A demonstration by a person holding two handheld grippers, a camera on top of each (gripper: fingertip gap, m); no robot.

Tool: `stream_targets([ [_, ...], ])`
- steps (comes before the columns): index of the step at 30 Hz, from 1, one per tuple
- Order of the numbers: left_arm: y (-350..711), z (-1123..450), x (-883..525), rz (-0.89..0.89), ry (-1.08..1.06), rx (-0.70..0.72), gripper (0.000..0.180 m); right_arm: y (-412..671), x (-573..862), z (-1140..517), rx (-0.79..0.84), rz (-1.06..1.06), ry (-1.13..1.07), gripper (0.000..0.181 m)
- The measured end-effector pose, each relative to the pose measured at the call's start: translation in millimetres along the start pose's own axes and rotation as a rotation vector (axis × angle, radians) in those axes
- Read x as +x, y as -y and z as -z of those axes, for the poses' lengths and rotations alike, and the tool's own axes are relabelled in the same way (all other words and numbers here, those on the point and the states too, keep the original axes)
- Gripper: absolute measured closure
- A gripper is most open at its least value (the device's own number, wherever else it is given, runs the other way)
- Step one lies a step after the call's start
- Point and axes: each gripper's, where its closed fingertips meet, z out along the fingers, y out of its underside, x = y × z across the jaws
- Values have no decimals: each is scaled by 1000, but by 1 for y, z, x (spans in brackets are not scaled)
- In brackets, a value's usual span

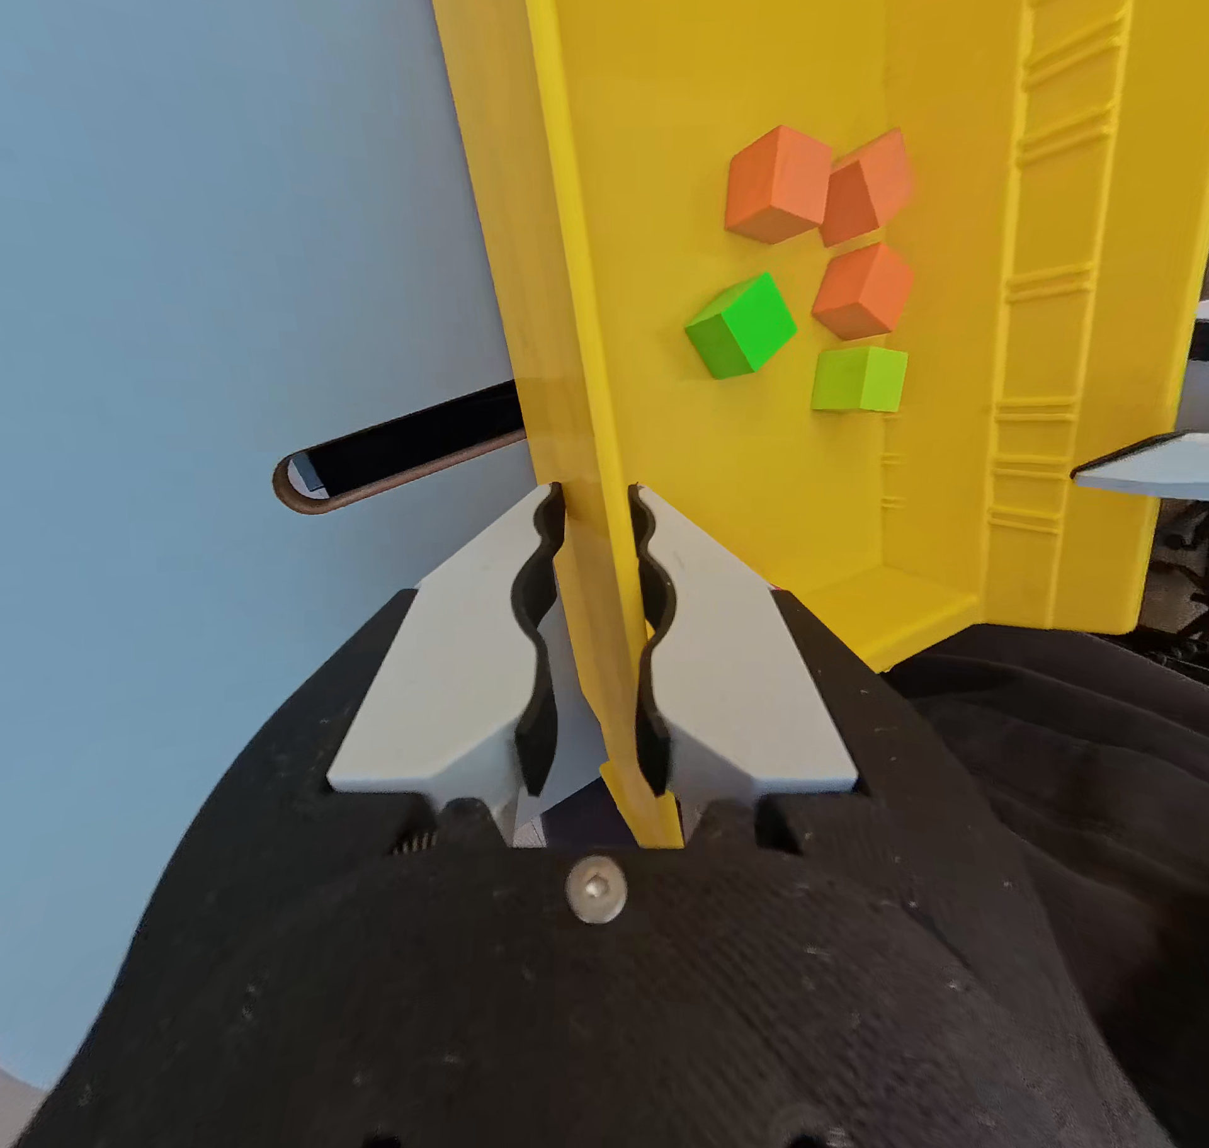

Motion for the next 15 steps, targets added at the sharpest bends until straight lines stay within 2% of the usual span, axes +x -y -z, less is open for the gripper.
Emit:
stream_targets([
  [3,0,1,-6,-20,6,-7,169,2,-4,-4,-3,7,-17,128],
  [6,-1,6,-14,-77,45,-7,172,-2,-5,-9,-35,17,-59,153],
  [12,6,27,-39,-152,123,27,174,25,-19,-24,-10,95,-101,157],
  [15,14,35,-63,-101,143,65,176,48,-30,-37,3,146,-109,156],
])
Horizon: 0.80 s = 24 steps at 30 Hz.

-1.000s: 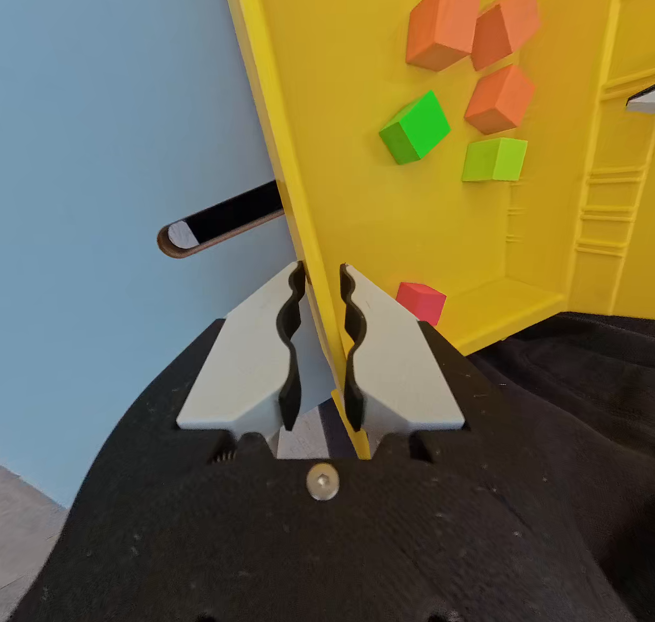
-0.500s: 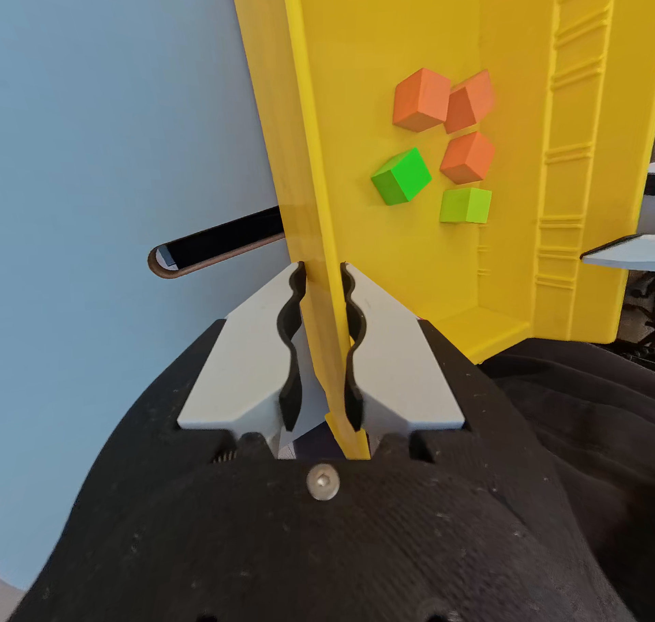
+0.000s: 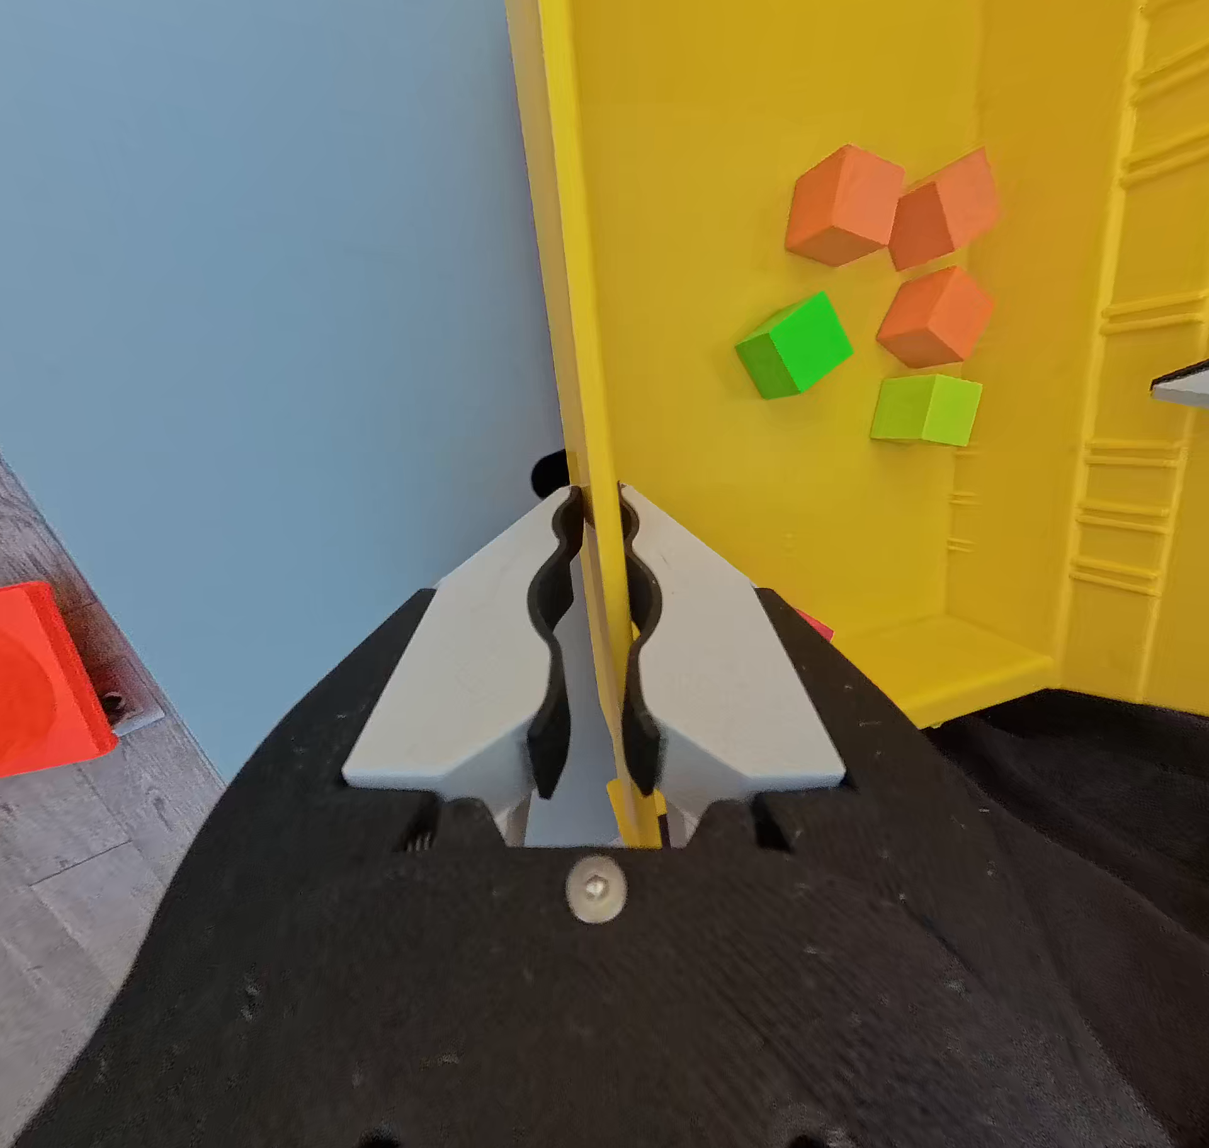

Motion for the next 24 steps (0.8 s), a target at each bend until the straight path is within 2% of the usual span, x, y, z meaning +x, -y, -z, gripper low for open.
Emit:
stream_targets([
  [3,1,4,-33,95,-2,32,176,23,-9,-22,-18,70,-8,156],
  [9,2,10,-74,177,16,63,173,60,-22,-55,-22,108,8,156],
  [13,-3,15,-77,257,-66,76,166,70,-27,-54,0,117,12,150],
  [18,9,41,-77,288,-88,228,153,69,-19,-28,49,96,-21,139],
  [21,28,68,-72,231,-71,358,145,64,-5,-4,105,40,-39,136],
  [24,51,98,-66,36,68,463,137,65,4,27,223,48,-95,135],
])
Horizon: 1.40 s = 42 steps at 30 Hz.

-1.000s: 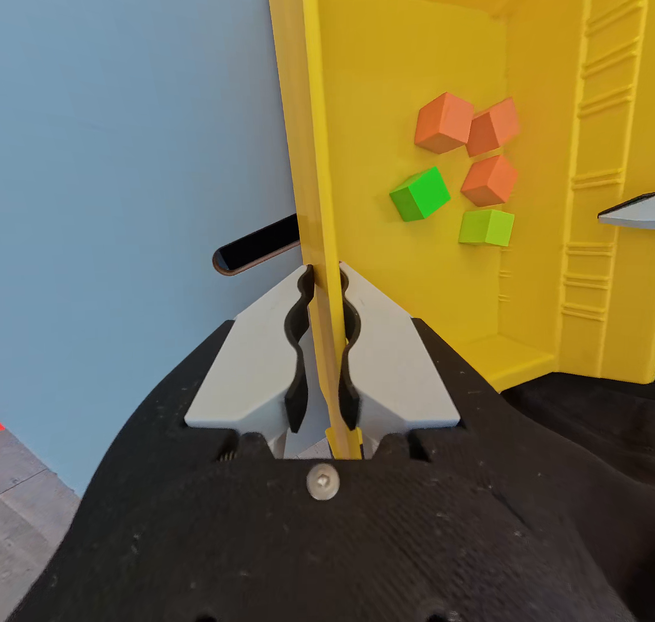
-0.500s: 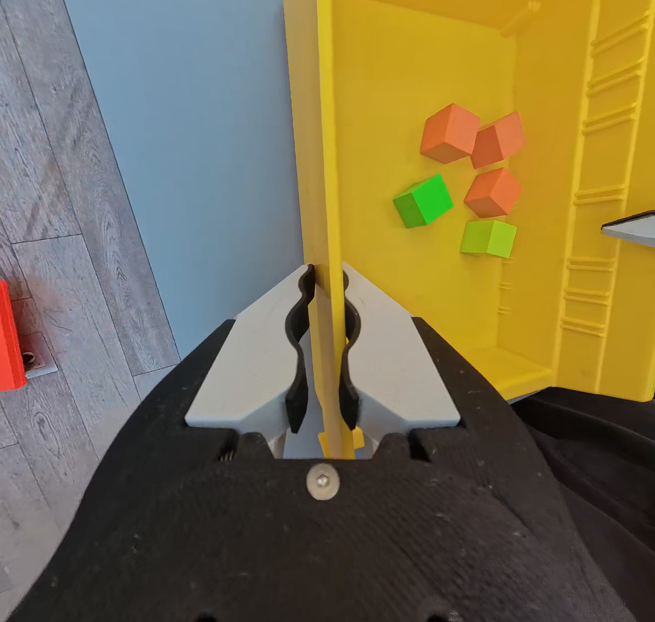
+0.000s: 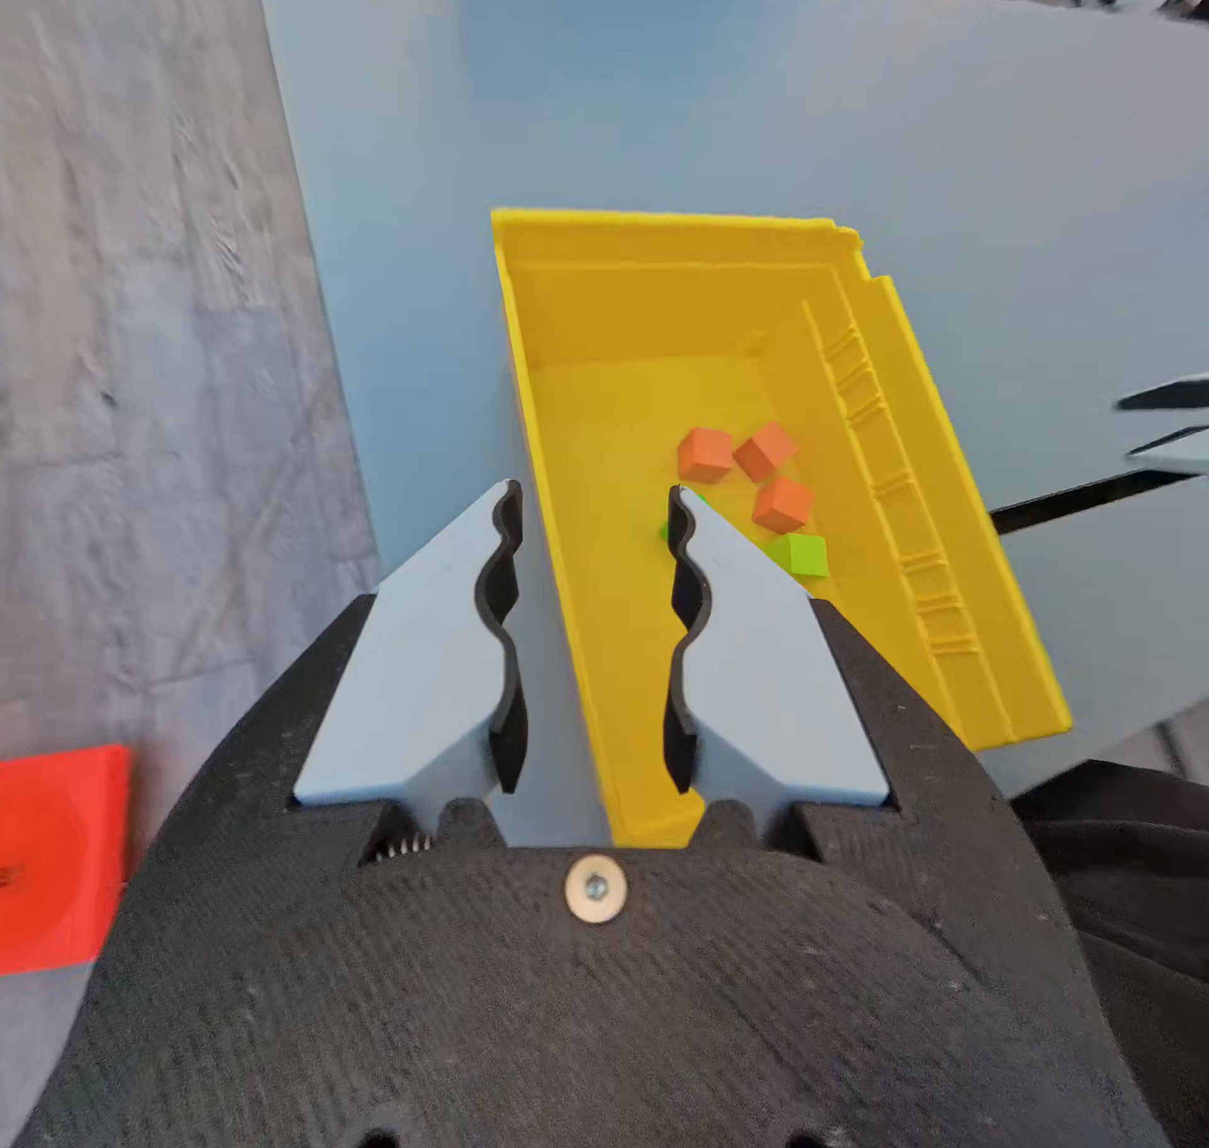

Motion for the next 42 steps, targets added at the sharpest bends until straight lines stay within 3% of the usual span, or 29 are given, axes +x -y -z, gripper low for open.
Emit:
stream_targets([
  [3,36,11,-8,-314,273,97,121,18,20,35,121,134,-178,133],
  [4,46,11,-12,-356,366,138,112,23,28,44,152,177,-246,131],
  [5,50,7,-10,-370,395,155,114,28,36,53,180,205,-303,130],
  [10,45,-26,35,-164,155,25,94,46,54,90,280,323,-497,138],
  [14,62,-20,57,-153,170,74,95,52,89,143,395,530,-889,150],
  [16,68,-12,62,-224,257,88,94,51,91,149,411,546,-855,139],
  [19,68,-2,65,-256,421,96,91,51,97,156,491,285,-653,127],
  [21,68,4,78,-207,446,122,108,54,95,163,510,209,-520,141],
  [22,69,7,85,-171,449,146,119,56,91,167,508,241,-471,175],
  [25,75,21,110,-108,469,244,153,65,88,191,584,409,-517,181],
  [28,90,45,136,-261,595,362,180,70,71,212,714,563,-531,181],
  [31,95,53,176,-344,598,458,180,69,59,219,770,556,-466,181],
  [35,75,45,197,-44,499,392,180,72,47,225,774,562,-396,181],
  [38,55,54,185,-58,693,280,180,75,44,232,801,544,-374,181],
  [42,34,52,177,97,668,255,180,66,33,232,805,550,-262,181],
])
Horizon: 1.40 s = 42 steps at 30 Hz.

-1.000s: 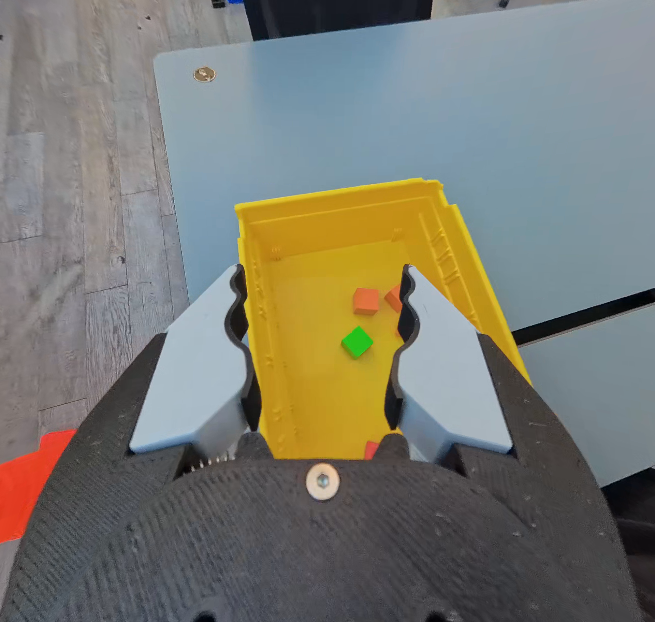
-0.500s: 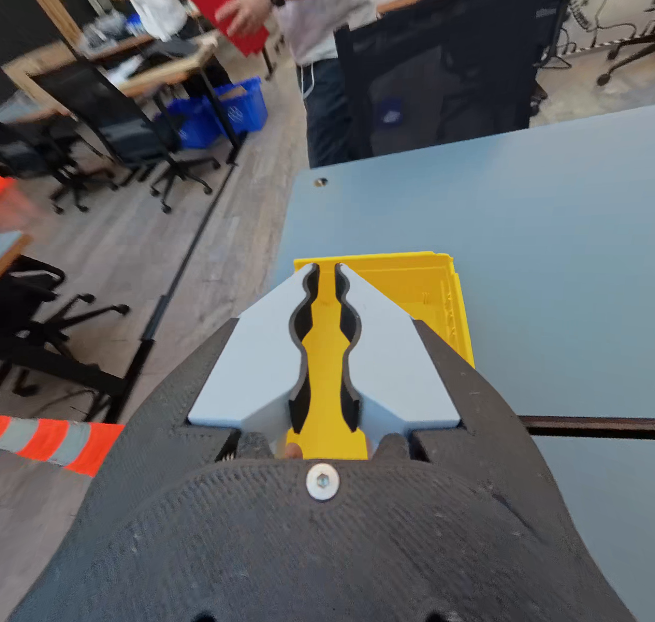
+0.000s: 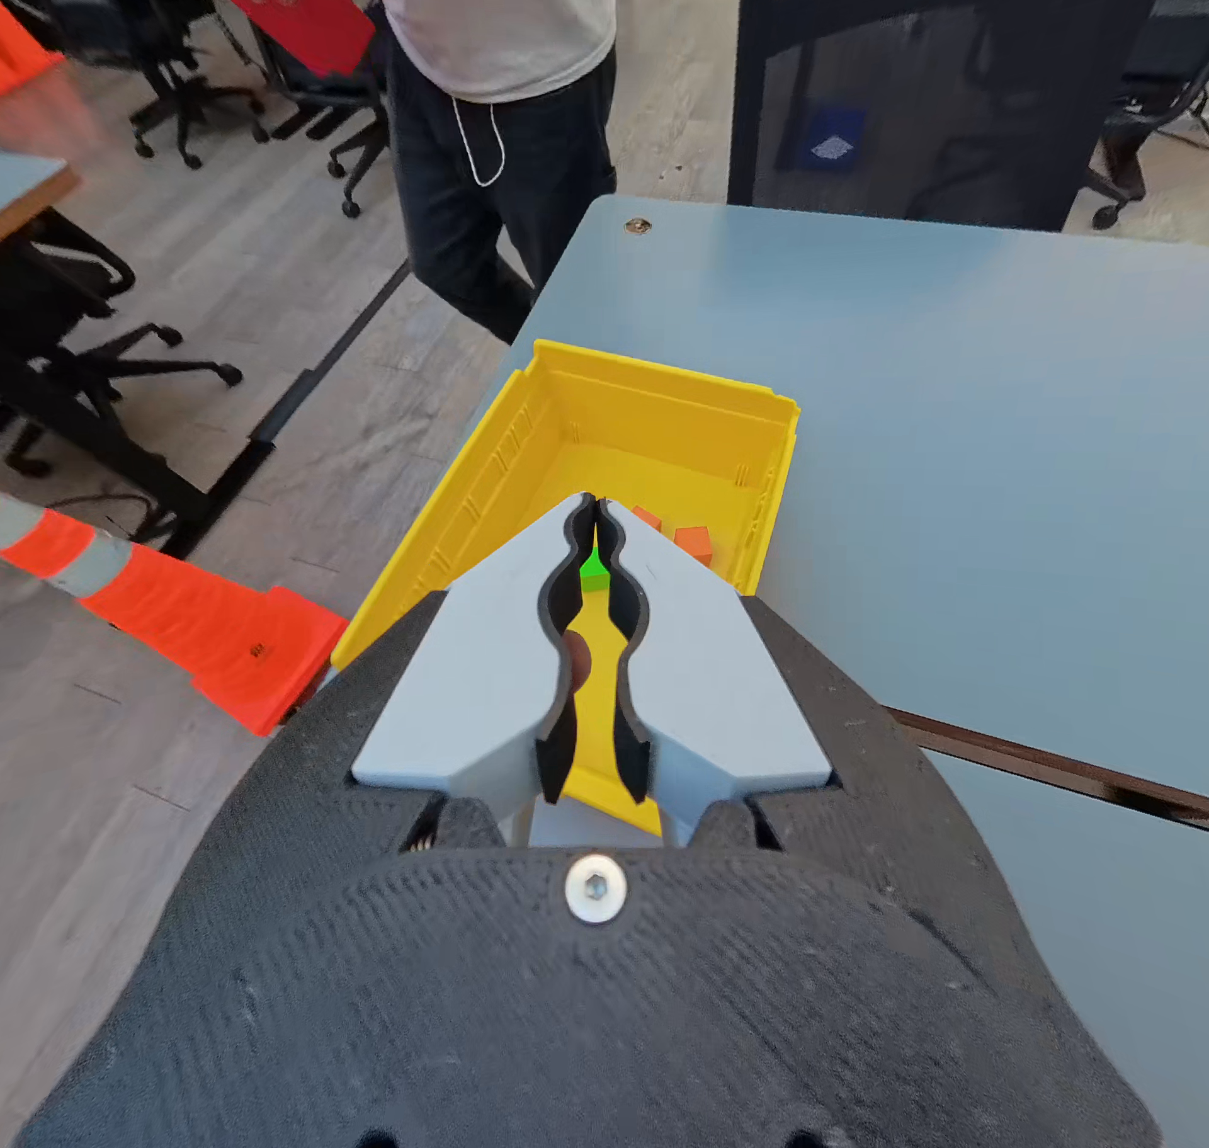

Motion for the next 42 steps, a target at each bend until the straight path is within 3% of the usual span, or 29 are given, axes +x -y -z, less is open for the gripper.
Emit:
stream_targets([
  [1,-5,-3,-3,31,-15,-15,180,-13,-2,-1,-53,-5,1,173],
  [3,-15,-9,-6,19,-47,-55,176,-39,-18,1,-180,-98,89,141],
  [5,-37,-22,-2,-54,-93,-159,142,-56,-37,5,-273,-223,193,121],
  [7,-61,-39,0,-52,-132,-260,131,-72,-47,8,-343,-308,233,114],
  [11,-81,-83,5,31,-223,-360,120,-88,-48,5,-420,-361,209,120],
  [15,-126,-145,-4,-19,-224,-609,113,-83,-29,-11,-431,-336,90,129],
  [18,-149,-176,-12,-64,-225,-702,134,-78,-24,-26,-427,-430,25,131],
  [19,-149,-180,-12,-82,-244,-704,168,-78,-26,-30,-429,-466,14,131],
  [20,-143,-181,-8,-83,-283,-679,180,-79,-29,-33,-434,-491,3,131],
  [26,-109,-186,-9,-128,-342,-581,179,-93,-31,-36,-503,-441,-117,134],
  [29,-132,-182,-7,-236,-388,-708,119,-94,-26,-40,-504,-457,-147,135],
  [30,-147,-183,-11,-286,-374,-763,114,-94,-24,-42,-500,-467,-151,136],
  [32,-165,-186,-16,-298,-352,-797,149,-95,-22,-46,-494,-488,-146,136],
  [35,-154,-183,-10,-220,-391,-764,152,-97,-23,-51,-504,-482,-114,137],
  [42,12,-141,89,-205,-618,-278,153,-122,5,-58,-537,-365,-53,141],
])
